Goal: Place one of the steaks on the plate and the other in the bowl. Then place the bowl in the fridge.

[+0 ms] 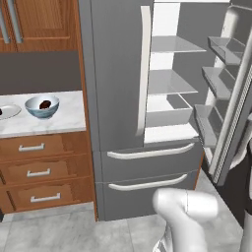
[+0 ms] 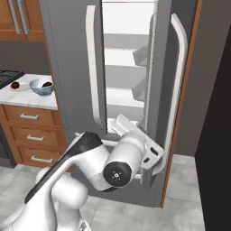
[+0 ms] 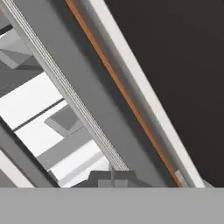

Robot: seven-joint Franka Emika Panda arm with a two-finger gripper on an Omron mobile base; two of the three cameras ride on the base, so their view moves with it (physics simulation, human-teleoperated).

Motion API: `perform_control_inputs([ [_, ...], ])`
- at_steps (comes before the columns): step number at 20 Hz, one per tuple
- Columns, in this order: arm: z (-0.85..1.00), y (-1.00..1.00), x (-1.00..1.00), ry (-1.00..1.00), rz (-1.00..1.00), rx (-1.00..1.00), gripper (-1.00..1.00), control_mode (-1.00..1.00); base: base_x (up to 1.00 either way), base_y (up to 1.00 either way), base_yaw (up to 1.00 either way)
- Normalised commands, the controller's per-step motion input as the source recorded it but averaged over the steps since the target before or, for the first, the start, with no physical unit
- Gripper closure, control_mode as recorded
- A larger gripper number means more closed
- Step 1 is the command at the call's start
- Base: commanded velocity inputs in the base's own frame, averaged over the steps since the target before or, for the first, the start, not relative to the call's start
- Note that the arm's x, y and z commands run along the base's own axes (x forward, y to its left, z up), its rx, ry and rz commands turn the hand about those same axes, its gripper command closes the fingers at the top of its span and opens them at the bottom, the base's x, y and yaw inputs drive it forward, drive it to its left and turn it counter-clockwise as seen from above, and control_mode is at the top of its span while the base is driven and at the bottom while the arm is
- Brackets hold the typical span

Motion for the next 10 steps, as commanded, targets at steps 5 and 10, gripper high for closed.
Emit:
perform_control_inputs([
  [5, 0.00, 1.00, -0.81, -0.62, -0.13, -0.16, 1.00, -1.00, 0.00, 0.00, 0.00],
  [10, 0.00, 1.00, 0.74, -0.10, -0.19, -0.27, 1.00, -1.00, 0.00, 0.00, 0.00],
])
